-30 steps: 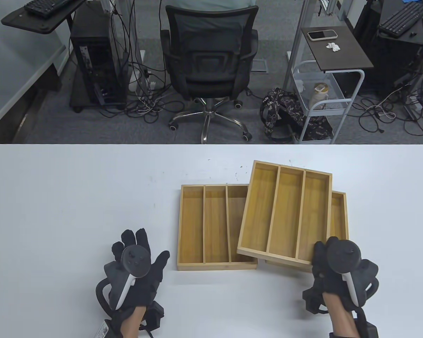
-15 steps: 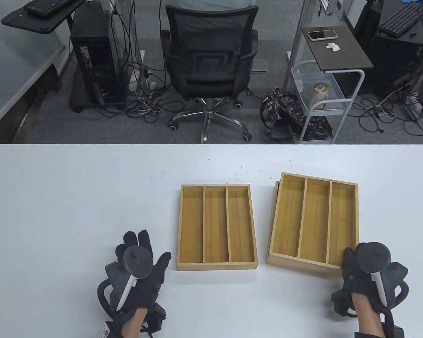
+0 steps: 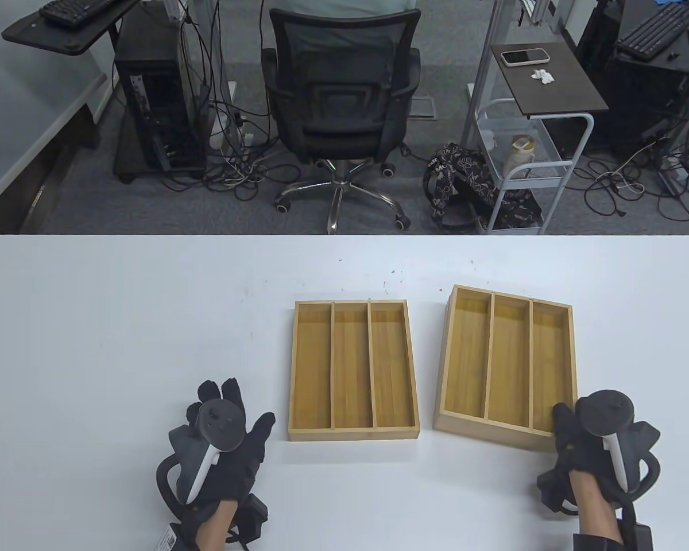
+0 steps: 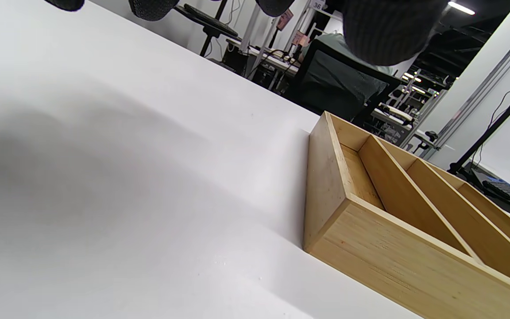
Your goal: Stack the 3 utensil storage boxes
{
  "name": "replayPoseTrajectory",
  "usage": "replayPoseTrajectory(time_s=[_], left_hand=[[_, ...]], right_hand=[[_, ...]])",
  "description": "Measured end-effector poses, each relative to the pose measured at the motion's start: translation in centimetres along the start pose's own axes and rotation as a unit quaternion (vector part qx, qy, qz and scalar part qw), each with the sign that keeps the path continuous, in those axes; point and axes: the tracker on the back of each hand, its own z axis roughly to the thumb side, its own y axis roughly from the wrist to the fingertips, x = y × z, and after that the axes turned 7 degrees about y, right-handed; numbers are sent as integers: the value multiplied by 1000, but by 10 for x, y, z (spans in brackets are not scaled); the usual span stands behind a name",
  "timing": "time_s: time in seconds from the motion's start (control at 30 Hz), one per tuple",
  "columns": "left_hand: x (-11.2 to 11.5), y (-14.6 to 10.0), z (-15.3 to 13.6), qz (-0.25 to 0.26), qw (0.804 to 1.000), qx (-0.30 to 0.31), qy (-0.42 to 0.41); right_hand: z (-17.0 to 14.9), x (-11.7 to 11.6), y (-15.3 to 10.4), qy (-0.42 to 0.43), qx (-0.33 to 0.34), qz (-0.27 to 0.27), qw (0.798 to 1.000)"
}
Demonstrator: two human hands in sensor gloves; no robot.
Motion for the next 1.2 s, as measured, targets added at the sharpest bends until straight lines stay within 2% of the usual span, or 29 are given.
replayPoseTrajectory(time_s=[0.17,0.27,0.47,0.67,0.9,1.0,1.2], left_hand=[[0,-1,0,0,1000,2,-1],[0,-1,0,1,1000,3,-3],[0,-3,3,5,1000,7,5],[0,-3,4,1,1000,7,6],[0,-5,5,4,1000,9,8],[1,-5,6,4,1000,11,9],[5,-6,10,-2,1000,15,9]], right_hand=[[12,18,-14,-11,14,-42,999],[31,29,-29,-16,53,-63,996],[76,31,-67,43,138,-55,988],[120,11,-108,81,200,-31,976],[152,-32,-153,100,261,-10,960],[154,-47,-162,71,291,-23,954],[152,-53,-167,56,301,-22,952]])
